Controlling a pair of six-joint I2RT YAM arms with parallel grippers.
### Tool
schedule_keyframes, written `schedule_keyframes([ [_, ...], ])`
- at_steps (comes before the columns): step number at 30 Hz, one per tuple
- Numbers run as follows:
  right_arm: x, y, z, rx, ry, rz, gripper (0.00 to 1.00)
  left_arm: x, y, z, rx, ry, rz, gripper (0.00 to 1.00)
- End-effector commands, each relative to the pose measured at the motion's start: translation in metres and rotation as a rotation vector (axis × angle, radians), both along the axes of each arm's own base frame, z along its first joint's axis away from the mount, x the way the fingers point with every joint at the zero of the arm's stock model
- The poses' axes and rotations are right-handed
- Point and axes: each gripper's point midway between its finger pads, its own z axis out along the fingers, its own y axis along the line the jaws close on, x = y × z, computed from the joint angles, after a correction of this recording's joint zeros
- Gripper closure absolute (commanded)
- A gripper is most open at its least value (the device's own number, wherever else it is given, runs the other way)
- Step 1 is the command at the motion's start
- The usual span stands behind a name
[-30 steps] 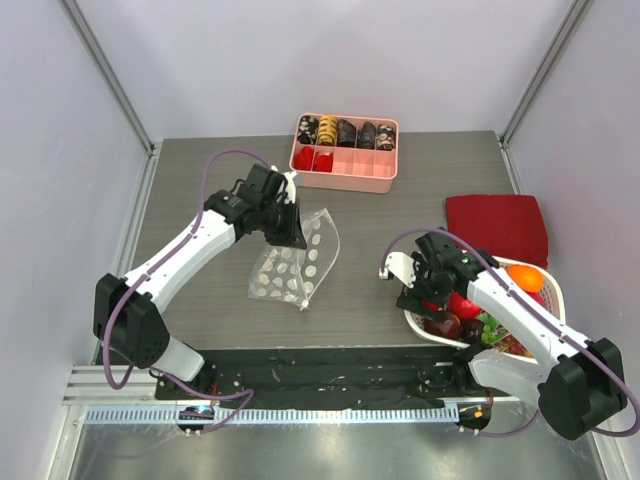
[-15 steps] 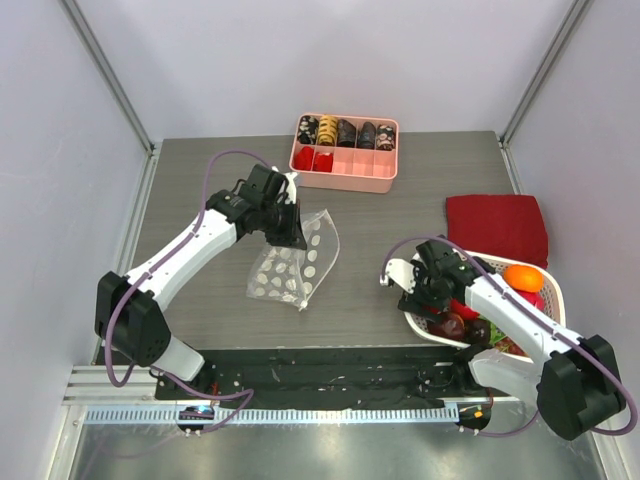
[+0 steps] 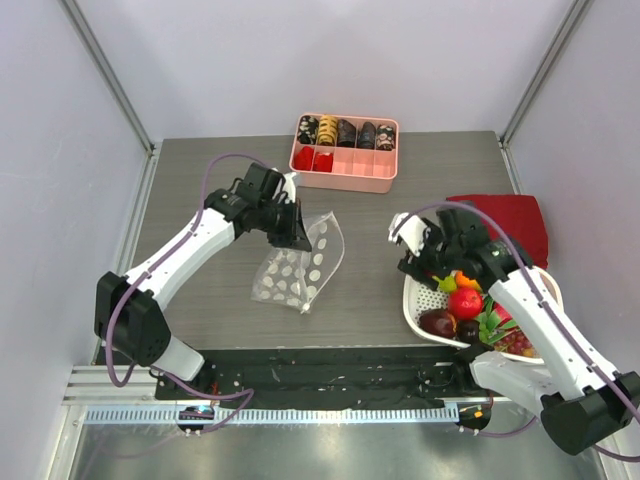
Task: Place the food in the zip-top bag and seal the zipper
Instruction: Pick up the fake fruit from the bin, then place the fake fruit in the zipper food storage bag.
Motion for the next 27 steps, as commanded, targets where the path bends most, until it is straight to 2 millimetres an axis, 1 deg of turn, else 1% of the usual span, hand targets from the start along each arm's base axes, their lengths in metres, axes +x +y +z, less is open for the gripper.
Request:
schedule_keyframes([
  [1, 0.012, 0.046, 0.081, 0.290, -0.063, 0.008, 0.68, 0.002, -0.025, 0.055, -0.221, -0.022, -0.026, 1.00],
  [3, 0.016, 0.067, 0.111, 0.412, -0.077, 0.032, 0.69, 0.004, -0.030, 0.060, -0.247, -0.012, -0.019, 1.00],
  [4, 0.014, 0.081, 0.133, 0.513, -0.066, 0.041, 0.70, 0.003, -0.033, 0.065, -0.264, -0.008, -0.026, 1.00],
  [5, 0.016, 0.089, 0.143, 0.564, -0.064, 0.056, 0.71, 0.004, -0.035, 0.065, -0.279, 0.016, -0.020, 1.00],
  [6, 0.024, 0.099, 0.161, 0.629, -0.112, 0.077, 0.72, 0.003, -0.037, 0.063, -0.284, 0.037, -0.024, 1.00],
  [7, 0.022, 0.109, 0.172, 0.705, -0.087, 0.075, 0.73, 0.002, -0.041, 0.065, -0.305, 0.052, -0.031, 1.00],
  [8, 0.024, 0.117, 0.179, 0.743, -0.091, 0.089, 0.73, 0.002, -0.043, 0.066, -0.323, 0.070, -0.027, 1.00],
  [9, 0.030, 0.125, 0.194, 0.797, -0.130, 0.111, 0.74, 0.002, -0.045, 0.066, -0.333, 0.082, -0.029, 1.00],
  [10, 0.030, 0.132, 0.198, 0.825, -0.127, 0.129, 0.74, -0.002, -0.048, 0.067, -0.349, 0.099, -0.044, 1.00],
  [11, 0.029, 0.138, 0.201, 0.857, -0.104, 0.128, 0.74, 0.000, -0.050, 0.070, -0.365, 0.096, -0.048, 1.00],
  [12, 0.030, 0.150, 0.203, 0.875, -0.106, 0.162, 0.74, 0.000, -0.050, 0.072, -0.378, 0.109, -0.042, 1.00],
  [14, 0.030, 0.161, 0.197, 0.877, -0.105, 0.179, 0.74, -0.001, -0.053, 0.076, -0.404, 0.116, -0.057, 1.00],
  [15, 0.022, 0.176, 0.196, 0.881, -0.107, 0.225, 0.74, -0.001, -0.053, 0.075, -0.405, 0.121, -0.053, 1.00],
  [16, 0.019, 0.181, 0.188, 0.871, -0.101, 0.239, 0.74, -0.001, -0.053, 0.075, -0.406, 0.120, -0.052, 1.00],
  [18, 0.011, 0.197, 0.183, 0.860, -0.115, 0.285, 0.74, -0.001, -0.052, 0.071, -0.401, 0.128, -0.046, 1.00],
  [20, 0.006, 0.206, 0.166, 0.832, -0.096, 0.299, 0.75, -0.001, -0.053, 0.071, -0.409, 0.131, -0.049, 1.00],
  [21, 0.009, 0.207, 0.160, 0.810, -0.107, 0.288, 0.75, -0.002, -0.053, 0.070, -0.415, 0.138, -0.052, 1.00],
  [22, 0.011, 0.208, 0.146, 0.787, -0.089, 0.274, 0.75, -0.003, -0.053, 0.072, -0.423, 0.143, -0.054, 1.00],
  [23, 0.015, 0.206, 0.139, 0.770, -0.097, 0.258, 0.76, -0.004, -0.053, 0.072, -0.429, 0.148, -0.054, 1.00],
  [25, 0.023, 0.197, 0.124, 0.711, -0.133, 0.224, 0.77, -0.002, -0.048, 0.072, -0.449, 0.164, -0.044, 1.00],
  [26, 0.024, 0.194, 0.118, 0.693, -0.139, 0.216, 0.76, -0.002, -0.046, 0.075, -0.461, 0.164, -0.042, 1.00],
  [27, 0.023, 0.190, 0.111, 0.667, -0.136, 0.213, 0.77, -0.004, -0.045, 0.074, -0.474, 0.181, -0.050, 1.00],
])
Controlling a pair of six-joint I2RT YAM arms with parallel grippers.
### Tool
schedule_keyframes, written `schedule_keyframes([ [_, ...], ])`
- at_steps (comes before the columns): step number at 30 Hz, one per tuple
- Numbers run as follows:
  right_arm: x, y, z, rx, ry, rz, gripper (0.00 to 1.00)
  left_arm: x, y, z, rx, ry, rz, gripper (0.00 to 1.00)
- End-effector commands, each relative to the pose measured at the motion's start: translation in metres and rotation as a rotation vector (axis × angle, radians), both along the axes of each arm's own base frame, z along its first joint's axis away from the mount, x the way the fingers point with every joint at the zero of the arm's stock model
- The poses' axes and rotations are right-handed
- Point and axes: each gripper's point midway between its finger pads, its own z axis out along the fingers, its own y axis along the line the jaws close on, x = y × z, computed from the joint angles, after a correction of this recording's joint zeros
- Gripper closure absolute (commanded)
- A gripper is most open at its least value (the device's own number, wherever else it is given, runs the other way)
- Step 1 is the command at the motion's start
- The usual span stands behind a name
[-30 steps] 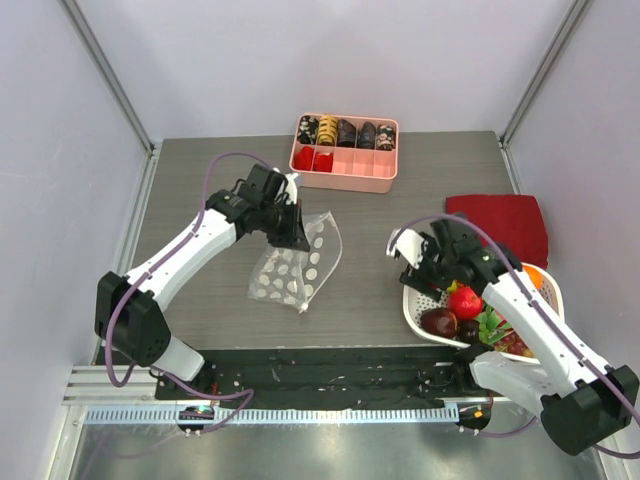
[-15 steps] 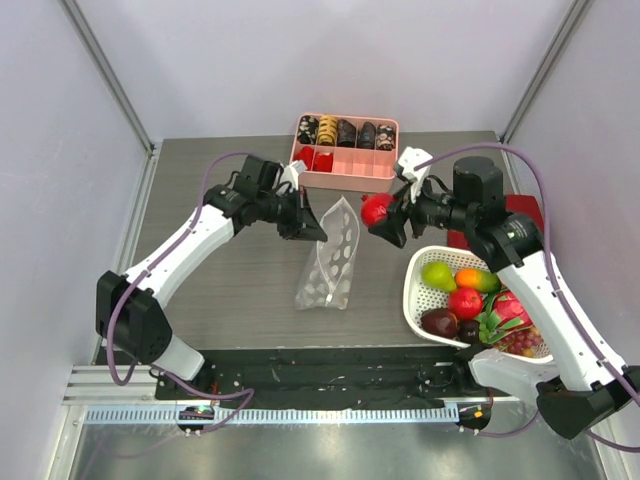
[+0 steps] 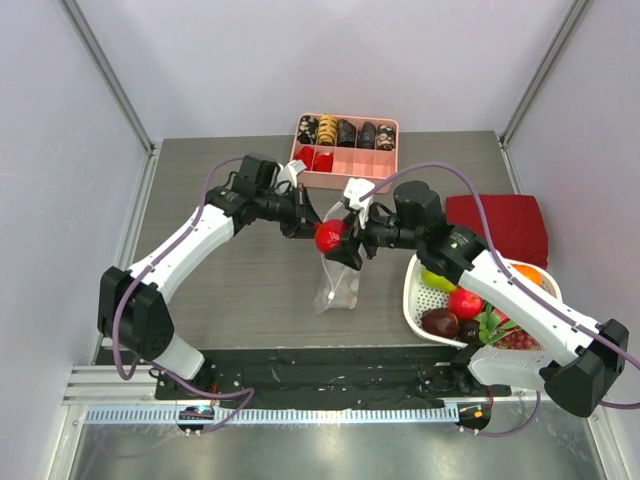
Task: Place the food in the zip-top bag and seal the zipper
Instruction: Place the fake fruit in the zipper food storage bag, then pick up the fake fruit from the bin.
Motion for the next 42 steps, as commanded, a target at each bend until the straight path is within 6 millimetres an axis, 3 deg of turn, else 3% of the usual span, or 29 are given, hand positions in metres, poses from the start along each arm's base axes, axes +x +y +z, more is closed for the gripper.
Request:
schedule_keyframes([
  [1, 0.021, -0.018, -0.016, -0.080, -0.099, -0.103, 0.77, 0.001, 0.003, 0.020, -0.109, 0.005, -0.017, 1.00],
  [6, 0.023, -0.034, -0.045, -0.197, -0.074, -0.148, 0.76, -0.001, 0.004, 0.022, -0.132, 0.010, -0.030, 1.00],
  [9, 0.034, -0.043, -0.051, -0.251, -0.074, -0.208, 0.70, -0.002, 0.003, 0.023, -0.138, 0.012, -0.035, 1.00],
  [12, 0.033, -0.046, -0.051, -0.285, -0.071, -0.203, 0.32, -0.004, 0.003, 0.024, -0.146, 0.012, -0.047, 1.00],
  [13, 0.034, -0.044, -0.042, -0.275, -0.075, -0.203, 0.16, -0.004, 0.003, 0.025, -0.150, 0.013, -0.046, 1.00],
  [16, 0.030, -0.039, -0.022, -0.222, -0.064, -0.196, 0.03, -0.004, 0.002, 0.028, -0.164, 0.018, -0.051, 1.00],
  [21, 0.028, -0.035, 0.016, -0.099, -0.013, -0.257, 0.02, -0.005, 0.000, 0.033, -0.185, 0.022, -0.054, 1.00],
  [23, 0.031, -0.041, 0.022, -0.078, 0.002, -0.309, 0.02, -0.007, 0.000, 0.036, -0.192, 0.020, -0.058, 1.00],
  [31, 0.046, -0.070, -0.025, -0.134, 0.146, -0.492, 0.06, -0.006, 0.000, 0.041, -0.206, 0.008, -0.057, 1.00],
  [35, 0.058, -0.077, -0.042, -0.177, 0.180, -0.519, 0.20, -0.009, 0.001, 0.043, -0.204, -0.004, -0.064, 1.00],
  [38, 0.058, -0.082, -0.045, -0.194, 0.230, -0.504, 0.67, -0.010, 0.006, 0.040, -0.159, -0.036, -0.061, 1.00],
  [39, 0.063, -0.088, -0.036, -0.179, 0.236, -0.516, 0.89, -0.010, 0.010, 0.035, -0.120, -0.040, -0.047, 1.00],
  [40, 0.059, -0.092, -0.035, -0.190, 0.255, -0.508, 0.99, -0.009, 0.015, 0.032, -0.078, -0.070, -0.038, 1.00],
  [42, 0.057, -0.097, -0.016, -0.158, 0.237, -0.496, 0.99, 0.004, 0.036, 0.014, 0.107, -0.142, 0.043, 1.00],
])
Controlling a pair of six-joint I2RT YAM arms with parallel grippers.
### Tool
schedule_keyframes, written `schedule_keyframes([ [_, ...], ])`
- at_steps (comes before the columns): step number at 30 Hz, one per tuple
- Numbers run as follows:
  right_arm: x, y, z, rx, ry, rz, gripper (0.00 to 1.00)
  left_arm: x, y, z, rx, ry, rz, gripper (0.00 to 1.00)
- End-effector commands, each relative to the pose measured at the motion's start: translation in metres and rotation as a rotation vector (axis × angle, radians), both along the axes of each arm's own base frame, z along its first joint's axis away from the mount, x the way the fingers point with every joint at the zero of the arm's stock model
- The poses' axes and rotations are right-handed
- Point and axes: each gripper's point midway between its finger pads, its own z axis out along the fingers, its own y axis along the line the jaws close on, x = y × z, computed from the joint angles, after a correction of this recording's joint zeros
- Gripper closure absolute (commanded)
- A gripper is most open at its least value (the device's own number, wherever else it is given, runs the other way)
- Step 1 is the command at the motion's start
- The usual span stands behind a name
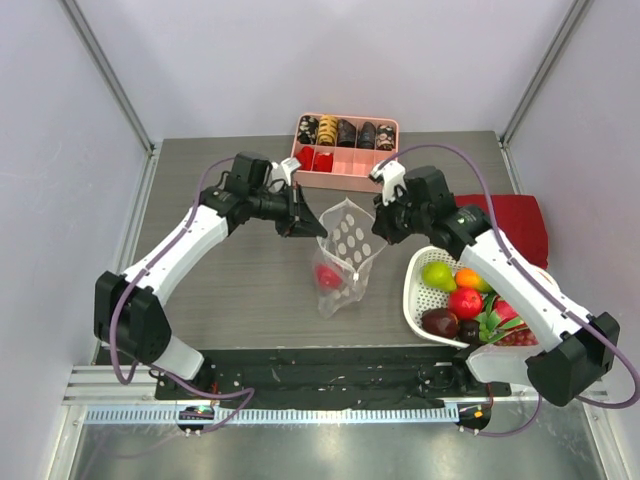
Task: Place the food in the zip-top bag and seal the zipper
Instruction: Pick up the fake fruit from the bin.
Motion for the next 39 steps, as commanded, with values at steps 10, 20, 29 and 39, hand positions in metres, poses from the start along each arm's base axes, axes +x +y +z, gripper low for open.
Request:
schedule_keyframes([
  [10, -0.025, -0.009, 0.024, 0.007, 0.008, 0.146, 0.99, 0.034, 0.060, -0.032, 0.509, -0.291, 0.189, 1.00],
  [20, -0.008, -0.013, 0.038, -0.040, -0.070, 0.168, 0.18, 0.029, 0.039, -0.030, 0.475, -0.286, 0.145, 1.00],
  [29, -0.039, -0.059, 0.047, -0.102, -0.135, 0.192, 0.00, 0.030, 0.025, -0.023, 0.429, -0.266, 0.121, 1.00],
  [39, -0.062, -0.120, -0.071, -0.414, -0.012, 0.188, 0.00, 0.026, 0.019, -0.017, 0.416, -0.279, 0.105, 1.00],
])
